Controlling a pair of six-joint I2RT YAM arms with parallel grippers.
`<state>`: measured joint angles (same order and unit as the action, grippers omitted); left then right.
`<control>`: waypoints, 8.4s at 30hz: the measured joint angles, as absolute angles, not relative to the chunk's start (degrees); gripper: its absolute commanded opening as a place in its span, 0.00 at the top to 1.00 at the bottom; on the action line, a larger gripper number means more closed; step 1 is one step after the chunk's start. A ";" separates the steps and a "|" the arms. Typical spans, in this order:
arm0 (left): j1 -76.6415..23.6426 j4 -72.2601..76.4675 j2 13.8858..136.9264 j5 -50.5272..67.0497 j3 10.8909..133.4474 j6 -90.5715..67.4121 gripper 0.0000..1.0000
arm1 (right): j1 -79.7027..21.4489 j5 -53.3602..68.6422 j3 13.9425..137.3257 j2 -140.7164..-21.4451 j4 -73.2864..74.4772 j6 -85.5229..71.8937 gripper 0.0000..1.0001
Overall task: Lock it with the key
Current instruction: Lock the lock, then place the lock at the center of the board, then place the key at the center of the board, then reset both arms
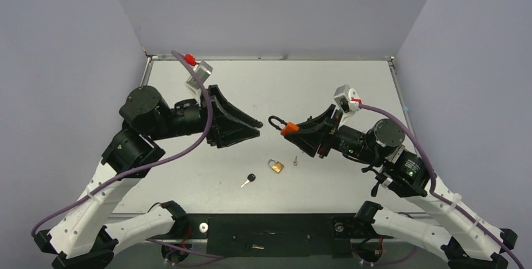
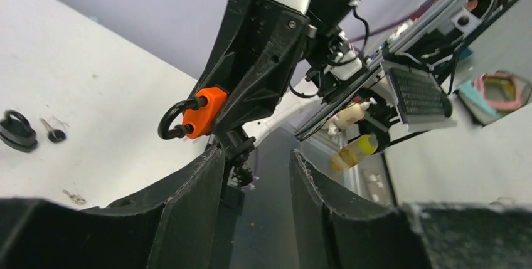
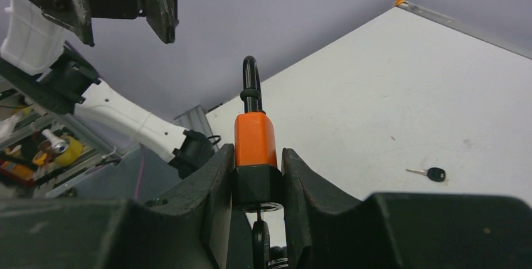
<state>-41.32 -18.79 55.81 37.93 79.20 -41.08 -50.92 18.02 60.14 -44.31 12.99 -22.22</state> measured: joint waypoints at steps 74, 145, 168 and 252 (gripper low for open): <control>-53.36 -20.21 51.94 32.27 73.14 -26.83 1.00 | -57.82 28.84 69.71 -50.19 19.68 -31.00 1.00; -43.99 -27.24 51.44 18.00 79.70 -35.11 1.00 | -33.10 54.08 55.61 -57.08 -23.97 -47.29 0.37; -41.41 -26.24 51.46 22.61 79.77 -38.19 1.00 | -34.46 56.01 55.59 -58.24 -27.29 -48.82 0.75; -30.41 -1.23 82.59 8.95 47.40 -49.78 0.56 | -44.73 -8.21 62.89 -94.61 13.82 -33.21 0.24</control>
<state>-30.41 -1.23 82.59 8.95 47.40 -49.78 -44.73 -8.21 62.89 -94.61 13.82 -33.21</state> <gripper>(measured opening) 0.424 0.655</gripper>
